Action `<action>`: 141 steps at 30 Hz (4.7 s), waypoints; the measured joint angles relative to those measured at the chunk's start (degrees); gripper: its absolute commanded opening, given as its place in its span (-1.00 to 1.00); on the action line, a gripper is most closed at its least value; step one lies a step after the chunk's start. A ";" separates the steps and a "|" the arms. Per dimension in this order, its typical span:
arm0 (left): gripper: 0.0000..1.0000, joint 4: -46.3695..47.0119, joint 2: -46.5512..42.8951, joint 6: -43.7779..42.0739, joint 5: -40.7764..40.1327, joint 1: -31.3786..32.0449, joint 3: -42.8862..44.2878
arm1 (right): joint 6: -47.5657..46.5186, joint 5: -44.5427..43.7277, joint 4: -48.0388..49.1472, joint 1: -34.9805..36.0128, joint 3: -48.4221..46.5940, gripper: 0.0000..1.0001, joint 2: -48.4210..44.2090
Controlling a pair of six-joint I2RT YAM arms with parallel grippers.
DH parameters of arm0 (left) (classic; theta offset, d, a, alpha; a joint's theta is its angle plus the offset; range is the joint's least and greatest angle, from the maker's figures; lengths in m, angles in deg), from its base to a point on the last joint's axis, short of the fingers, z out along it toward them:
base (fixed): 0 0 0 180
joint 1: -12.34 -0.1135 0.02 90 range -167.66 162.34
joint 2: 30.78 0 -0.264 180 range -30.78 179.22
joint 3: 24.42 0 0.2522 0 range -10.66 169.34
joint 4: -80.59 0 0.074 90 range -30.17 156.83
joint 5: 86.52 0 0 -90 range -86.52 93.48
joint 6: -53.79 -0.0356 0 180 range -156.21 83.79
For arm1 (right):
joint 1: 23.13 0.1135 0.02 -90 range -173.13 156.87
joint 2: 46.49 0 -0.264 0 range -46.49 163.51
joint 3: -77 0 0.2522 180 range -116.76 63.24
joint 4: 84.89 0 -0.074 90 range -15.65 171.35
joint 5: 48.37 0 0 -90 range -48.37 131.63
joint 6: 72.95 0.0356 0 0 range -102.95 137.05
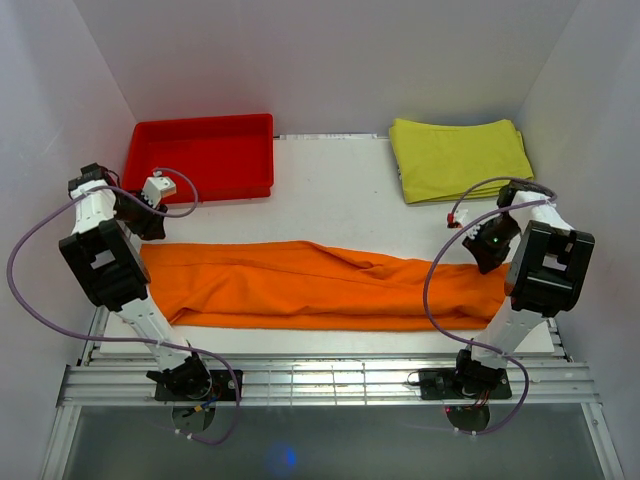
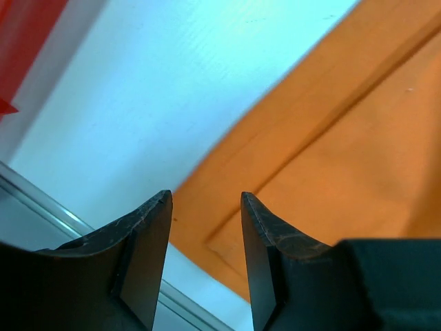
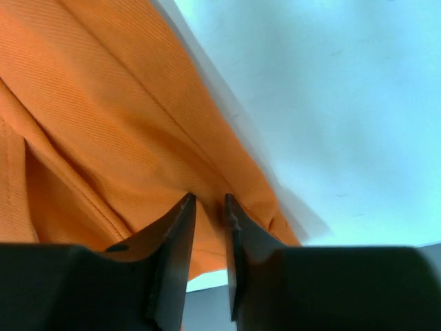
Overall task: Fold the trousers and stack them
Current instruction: Flatten the trousers out
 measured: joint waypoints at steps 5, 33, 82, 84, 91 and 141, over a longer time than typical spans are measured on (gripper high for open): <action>0.10 -0.37 1.95 -1.51 -1.22 0.00 2.45 | 2.93 2.89 1.75 2.29 -5.29 0.40 -0.98; -0.50 -6.38 6.73 -9.29 -8.20 0.00 -5.38 | 18.08 22.10 -4.87 36.89 -11.47 -0.14 0.96; -0.99 -9.60 -1.60 -13.22 -1.73 0.00 -3.93 | 25.42 13.38 13.07 38.93 5.14 0.00 -5.77; -0.99 -10.03 -2.58 -13.75 -1.75 -0.04 -3.96 | 25.40 13.51 12.79 37.46 4.42 -0.06 -5.57; -0.99 -10.16 -4.17 -14.32 -1.49 -0.07 -4.33 | 23.30 15.76 10.54 35.45 -0.50 -0.19 -1.86; -1.00 14.62 -18.56 14.16 13.16 -11.89 1.46 | 23.63 10.99 11.69 30.53 -12.76 -0.85 -17.75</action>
